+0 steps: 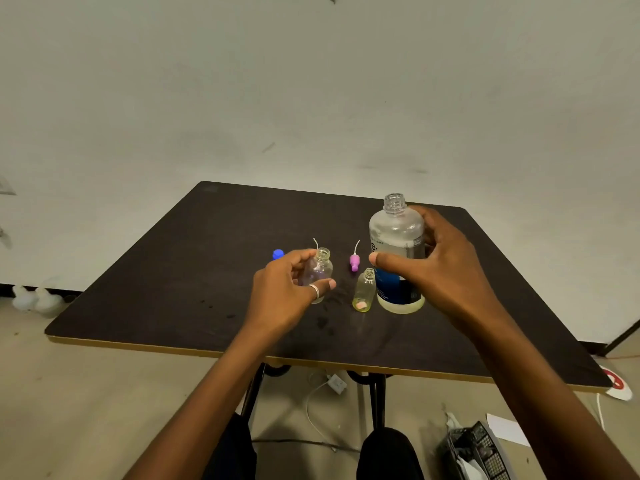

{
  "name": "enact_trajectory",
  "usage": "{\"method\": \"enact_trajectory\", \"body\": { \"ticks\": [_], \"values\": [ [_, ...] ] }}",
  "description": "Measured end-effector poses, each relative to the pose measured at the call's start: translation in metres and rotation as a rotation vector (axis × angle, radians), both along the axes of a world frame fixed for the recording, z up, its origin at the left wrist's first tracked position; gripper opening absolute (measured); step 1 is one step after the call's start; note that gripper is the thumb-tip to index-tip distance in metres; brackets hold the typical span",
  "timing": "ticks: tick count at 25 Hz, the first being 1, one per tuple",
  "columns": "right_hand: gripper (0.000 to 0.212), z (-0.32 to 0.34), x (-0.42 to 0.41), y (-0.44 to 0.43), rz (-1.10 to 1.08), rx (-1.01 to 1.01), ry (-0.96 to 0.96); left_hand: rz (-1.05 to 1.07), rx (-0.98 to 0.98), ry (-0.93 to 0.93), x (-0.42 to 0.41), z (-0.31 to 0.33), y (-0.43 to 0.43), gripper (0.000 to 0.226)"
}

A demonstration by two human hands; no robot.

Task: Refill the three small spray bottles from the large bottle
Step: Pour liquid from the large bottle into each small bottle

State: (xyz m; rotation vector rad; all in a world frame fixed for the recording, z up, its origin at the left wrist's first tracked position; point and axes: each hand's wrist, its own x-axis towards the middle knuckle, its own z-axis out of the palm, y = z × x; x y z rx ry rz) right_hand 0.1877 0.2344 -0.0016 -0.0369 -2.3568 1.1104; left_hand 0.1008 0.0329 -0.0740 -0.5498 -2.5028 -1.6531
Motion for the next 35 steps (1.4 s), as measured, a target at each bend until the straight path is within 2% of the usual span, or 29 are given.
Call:
{"method": "enact_trajectory", "body": {
  "ticks": [3,15,26,35],
  "values": [
    [0.061,-0.001,0.014,-0.004,-0.014,0.141,-0.001,-0.013,0.051,-0.01,0.028,0.013,-0.009,0.062],
    [0.079,-0.013,0.052,-0.012,-0.098,0.44,-0.008,-0.118,0.154,-0.055,0.068,0.021,-0.004,0.065],
    [0.084,-0.013,0.054,-0.013,-0.143,0.538,-0.03,-0.098,0.198,-0.063,0.071,0.02,-0.003,0.066],
    [0.083,-0.013,0.055,-0.019,-0.106,0.482,-0.031,-0.114,0.199,-0.043,0.067,0.024,0.002,0.065]
  ]
}}
